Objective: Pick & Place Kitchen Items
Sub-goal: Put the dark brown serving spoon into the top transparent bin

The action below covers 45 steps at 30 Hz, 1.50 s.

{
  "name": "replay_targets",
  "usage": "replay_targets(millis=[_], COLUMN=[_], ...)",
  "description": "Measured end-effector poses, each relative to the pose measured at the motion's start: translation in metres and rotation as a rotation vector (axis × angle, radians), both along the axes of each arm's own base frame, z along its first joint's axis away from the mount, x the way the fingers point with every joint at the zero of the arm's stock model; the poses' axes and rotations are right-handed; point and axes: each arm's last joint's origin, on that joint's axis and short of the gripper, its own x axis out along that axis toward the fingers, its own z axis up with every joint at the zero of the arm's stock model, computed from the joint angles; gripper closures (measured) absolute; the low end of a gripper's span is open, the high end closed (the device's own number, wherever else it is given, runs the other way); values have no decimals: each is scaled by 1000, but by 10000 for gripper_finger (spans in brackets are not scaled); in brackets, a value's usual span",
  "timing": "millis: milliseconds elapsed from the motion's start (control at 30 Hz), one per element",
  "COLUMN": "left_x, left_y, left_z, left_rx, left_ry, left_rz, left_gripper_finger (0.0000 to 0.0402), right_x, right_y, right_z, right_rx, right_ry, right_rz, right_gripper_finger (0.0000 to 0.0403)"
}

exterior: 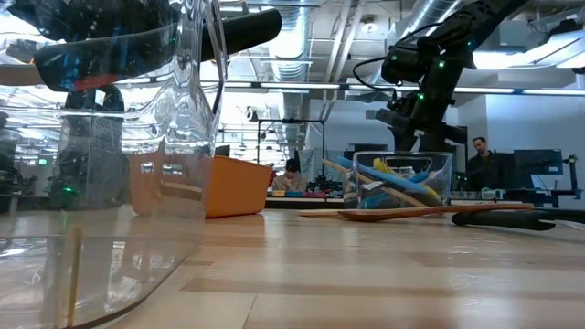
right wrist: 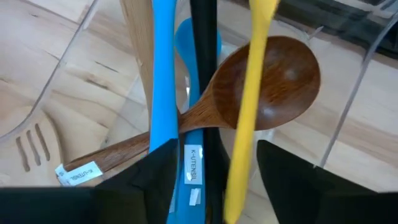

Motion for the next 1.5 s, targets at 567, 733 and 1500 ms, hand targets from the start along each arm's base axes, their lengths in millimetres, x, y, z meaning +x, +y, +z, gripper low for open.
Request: replay_targets(millis=[567,733,1500], left_x=[0,0,0], left_y=[0,0,0], left_z=[0,0,0], left_rx=[0,0,0], left_ry=[0,0,0], left_rz=[0,0,0], left_gripper_finger=[401,401,401], right_x=[10,15,29], right_y=[3,14,133], right_z=[53,66,97], right_rx=[93,114,190], right_ry=[-9,13,226], right_rz=[115,249,704], right_gripper_finger=[249,281,361])
